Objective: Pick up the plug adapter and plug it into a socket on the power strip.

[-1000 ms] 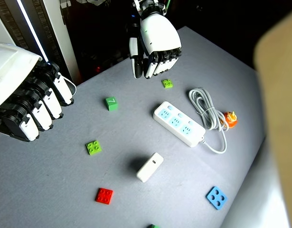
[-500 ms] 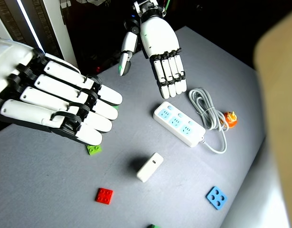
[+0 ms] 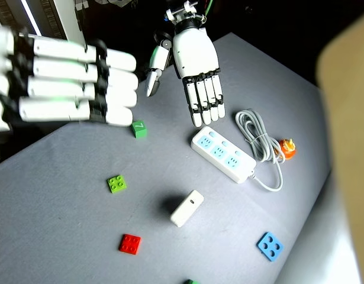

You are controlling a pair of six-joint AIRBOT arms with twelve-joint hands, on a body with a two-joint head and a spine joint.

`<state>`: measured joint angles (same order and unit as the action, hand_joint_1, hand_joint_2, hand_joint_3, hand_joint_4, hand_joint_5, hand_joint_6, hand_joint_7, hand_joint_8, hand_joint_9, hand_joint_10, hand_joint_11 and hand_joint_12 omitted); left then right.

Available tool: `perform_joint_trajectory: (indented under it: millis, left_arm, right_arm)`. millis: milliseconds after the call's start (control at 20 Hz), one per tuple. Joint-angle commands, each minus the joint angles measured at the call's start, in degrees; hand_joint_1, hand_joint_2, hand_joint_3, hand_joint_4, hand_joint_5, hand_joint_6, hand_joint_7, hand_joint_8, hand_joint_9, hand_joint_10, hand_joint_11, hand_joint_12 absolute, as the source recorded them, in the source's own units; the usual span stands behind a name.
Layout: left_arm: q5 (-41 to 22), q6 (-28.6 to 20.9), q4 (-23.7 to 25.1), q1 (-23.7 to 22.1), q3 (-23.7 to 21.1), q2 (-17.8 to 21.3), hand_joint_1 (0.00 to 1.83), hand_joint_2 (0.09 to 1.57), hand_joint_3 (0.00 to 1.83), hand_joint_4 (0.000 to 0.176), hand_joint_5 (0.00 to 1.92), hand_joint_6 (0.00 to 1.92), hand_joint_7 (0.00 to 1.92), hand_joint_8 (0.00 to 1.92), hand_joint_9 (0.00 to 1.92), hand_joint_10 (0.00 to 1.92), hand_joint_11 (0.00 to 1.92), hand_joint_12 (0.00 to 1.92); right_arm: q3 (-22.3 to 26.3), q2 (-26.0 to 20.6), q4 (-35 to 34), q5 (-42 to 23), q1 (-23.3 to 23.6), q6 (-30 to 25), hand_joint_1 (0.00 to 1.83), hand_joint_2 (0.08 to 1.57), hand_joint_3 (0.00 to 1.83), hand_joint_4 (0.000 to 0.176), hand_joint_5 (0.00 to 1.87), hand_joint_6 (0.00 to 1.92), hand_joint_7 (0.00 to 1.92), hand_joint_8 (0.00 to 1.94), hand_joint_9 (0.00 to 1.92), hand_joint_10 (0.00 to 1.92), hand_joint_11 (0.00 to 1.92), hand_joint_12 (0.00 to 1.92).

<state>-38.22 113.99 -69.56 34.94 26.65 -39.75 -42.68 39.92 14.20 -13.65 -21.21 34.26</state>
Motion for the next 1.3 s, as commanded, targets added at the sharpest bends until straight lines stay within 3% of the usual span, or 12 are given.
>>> perform_joint_trajectory:
  millis: [0,100,150,200,350,500,700,800,950,1100,1250]
  left_arm:
    - [-3.2,0.2,1.7,0.3,0.2,0.0,0.0,1.09,0.0,0.0,0.06,0.01,0.05,0.01,0.04,0.01,0.01,0.05]
    - [-3.6,-0.3,1.6,1.3,0.8,-1.3,0.0,1.1,0.0,0.0,0.05,0.0,0.04,0.0,0.02,0.0,0.0,0.02]
    - [-3.8,-0.7,1.6,1.6,1.2,-2.1,0.0,1.11,0.0,0.0,0.05,0.0,0.03,0.0,0.01,0.0,0.0,0.0]
    - [-4.0,-0.8,1.6,1.9,1.6,-2.9,0.0,1.11,0.01,0.0,0.03,0.0,0.01,0.0,0.0,0.0,0.0,0.0]
    - [-5.1,-1.0,1.0,2.4,2.7,-5.0,0.0,1.11,0.01,0.0,0.01,0.0,0.0,0.0,0.0,0.0,0.0,0.0]
    - [-7.7,0.5,-2.8,2.4,2.9,-7.2,0.0,1.1,0.0,0.0,0.02,0.01,0.01,0.0,0.0,0.0,0.0,0.0]
    - [-9.6,3.4,-7.5,1.8,3.0,-8.3,0.0,1.11,0.0,0.0,0.02,0.0,0.0,0.0,0.0,0.0,0.0,0.0]
    - [-9.9,4.7,-8.9,1.5,3.3,-8.5,0.0,1.11,0.0,0.0,0.01,0.0,0.0,0.0,0.0,0.0,0.01,0.0]
    - [-10.6,4.7,-9.1,1.6,3.9,-9.2,0.0,1.11,0.0,0.0,0.01,0.0,0.01,0.0,0.01,0.0,0.01,0.01]
    - [-10.6,4.3,-9.1,1.6,4.6,-10.3,0.0,1.11,0.0,0.0,0.02,0.0,0.02,0.0,0.01,0.0,0.0,0.0]
    - [-10.6,3.2,-9.1,1.5,5.2,-11.7,0.0,1.11,0.0,0.0,0.04,0.01,0.02,0.01,0.01,0.0,0.0,0.0]
  right_arm:
    - [-0.6,0.1,-9.9,-1.5,0.1,10.3,0.46,1.1,0.0,0.0,0.05,0.0,0.07,0.0,0.08,0.0,0.0,0.34]
    - [-0.7,2.2,-32.5,-1.6,0.2,36.7,0.62,1.09,0.0,0.0,0.01,0.0,0.04,0.0,0.05,0.0,0.0,0.32]
    - [-1.2,3.4,-39.6,-1.7,0.6,42.1,0.64,1.09,0.0,0.0,0.0,0.0,0.03,0.0,0.05,0.0,0.0,0.31]
    - [-1.7,4.2,-41.7,-2.0,1.0,43.0,0.75,1.07,0.0,0.0,0.0,0.0,0.03,0.0,0.05,0.0,0.0,0.33]
    - [-5.1,8.1,-48.3,-0.2,4.2,43.6,0.86,1.06,0.0,0.0,0.0,0.0,0.0,0.0,0.0,0.0,0.0,0.26]
    - [-12.9,13.7,-52.8,5.0,7.6,43.6,0.93,1.04,0.0,0.0,0.0,0.0,0.0,0.0,0.0,0.0,0.0,0.16]
    - [-20.7,18.8,-53.1,10.7,10.9,43.1,1.03,1.01,0.0,0.0,0.01,0.0,0.0,0.0,0.01,0.0,0.0,0.34]
    - [-25.1,21.5,-53.1,14.6,12.5,40.3,1.07,0.99,0.0,0.0,0.01,0.0,0.0,0.0,0.0,0.0,0.0,0.35]
    - [-30.9,25.4,-53.1,20.8,14.3,37.8,1.12,0.95,0.0,0.0,0.02,0.0,0.0,0.0,0.02,0.01,0.0,0.41]
    - [-35.8,29.0,-53.1,23.0,14.7,35.7,1.11,0.99,0.01,0.0,0.02,0.0,0.02,0.0,0.03,0.01,0.0,0.5]
    - [-41.5,33.3,-53.1,25.9,13.9,33.8,1.15,1.03,0.01,0.0,0.03,0.01,0.01,0.01,0.02,0.01,0.0,0.39]
